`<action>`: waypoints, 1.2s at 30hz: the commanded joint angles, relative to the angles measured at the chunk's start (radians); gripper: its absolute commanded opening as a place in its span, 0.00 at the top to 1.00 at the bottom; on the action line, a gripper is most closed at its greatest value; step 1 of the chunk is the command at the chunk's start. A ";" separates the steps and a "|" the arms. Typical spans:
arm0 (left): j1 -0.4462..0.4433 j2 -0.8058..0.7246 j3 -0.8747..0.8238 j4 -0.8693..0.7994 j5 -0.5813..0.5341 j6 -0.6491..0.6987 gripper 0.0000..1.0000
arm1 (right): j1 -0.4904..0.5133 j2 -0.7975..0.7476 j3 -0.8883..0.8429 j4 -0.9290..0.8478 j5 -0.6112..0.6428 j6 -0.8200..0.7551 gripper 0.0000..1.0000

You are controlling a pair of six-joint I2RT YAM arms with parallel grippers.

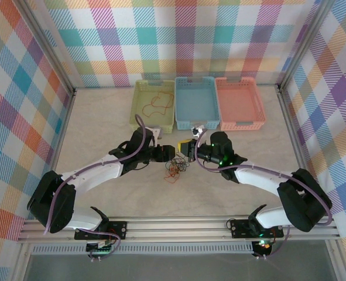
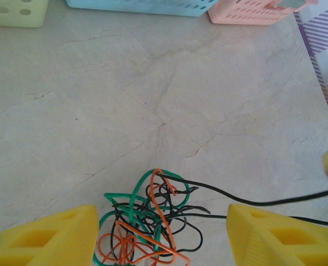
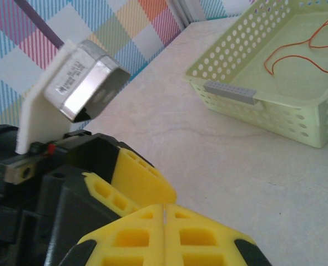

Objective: Untangle the cables

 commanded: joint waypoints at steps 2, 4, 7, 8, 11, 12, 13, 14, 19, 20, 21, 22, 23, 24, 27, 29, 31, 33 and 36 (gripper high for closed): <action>-0.019 -0.026 -0.015 0.065 0.054 0.046 0.36 | -0.007 -0.023 0.044 -0.024 -0.056 0.048 1.00; -0.027 -0.033 -0.023 0.085 0.065 0.051 0.36 | -0.006 -0.018 0.052 -0.026 -0.065 0.062 1.00; -0.041 -0.048 -0.031 0.107 0.085 0.067 0.35 | -0.007 -0.013 0.064 -0.031 -0.063 0.078 1.00; -0.047 -0.056 -0.036 0.113 0.092 0.072 0.35 | -0.007 -0.011 0.068 -0.035 -0.061 0.081 1.00; -0.068 -0.067 -0.037 0.104 0.056 0.096 0.34 | -0.007 -0.002 0.078 -0.042 -0.072 0.102 1.00; -0.073 -0.063 -0.033 0.097 0.045 0.101 0.34 | -0.006 0.003 0.082 -0.043 -0.086 0.109 1.00; -0.073 -0.058 -0.034 0.098 0.041 0.101 0.34 | -0.007 0.010 0.088 -0.044 -0.100 0.119 1.00; -0.075 -0.054 -0.032 0.102 0.042 0.098 0.34 | -0.006 0.016 0.094 -0.045 -0.117 0.132 1.00; -0.081 -0.050 -0.027 0.095 0.005 0.095 0.34 | -0.006 0.041 0.128 -0.079 -0.182 0.178 1.00; -0.081 -0.048 -0.026 0.092 -0.002 0.092 0.34 | -0.006 0.044 0.134 -0.085 -0.194 0.185 1.00; -0.081 -0.050 -0.025 0.091 -0.010 0.090 0.35 | -0.006 0.045 0.136 -0.086 -0.201 0.193 1.00; -0.080 -0.050 -0.024 0.090 -0.022 0.086 0.38 | -0.006 0.045 0.140 -0.091 -0.210 0.198 1.00; -0.081 -0.053 -0.024 0.086 -0.034 0.081 0.39 | -0.006 0.044 0.147 -0.105 -0.220 0.198 1.00; -0.081 -0.054 -0.022 0.082 -0.040 0.080 0.41 | -0.006 0.043 0.152 -0.119 -0.224 0.197 1.00; -0.081 -0.064 -0.022 0.069 -0.066 0.079 0.50 | -0.006 0.035 0.167 -0.159 -0.233 0.191 1.00; -0.080 -0.072 -0.027 0.068 -0.080 0.077 0.51 | -0.006 0.030 0.168 -0.172 -0.235 0.189 1.00; -0.081 -0.079 -0.027 0.063 -0.100 0.072 0.51 | -0.007 0.031 0.174 -0.182 -0.257 0.192 1.00; -0.081 -0.083 -0.026 0.064 -0.109 0.073 0.48 | -0.006 0.034 0.183 -0.185 -0.287 0.200 1.00; -0.081 -0.080 -0.027 0.075 -0.115 0.067 0.39 | -0.006 0.031 0.183 -0.178 -0.309 0.214 1.00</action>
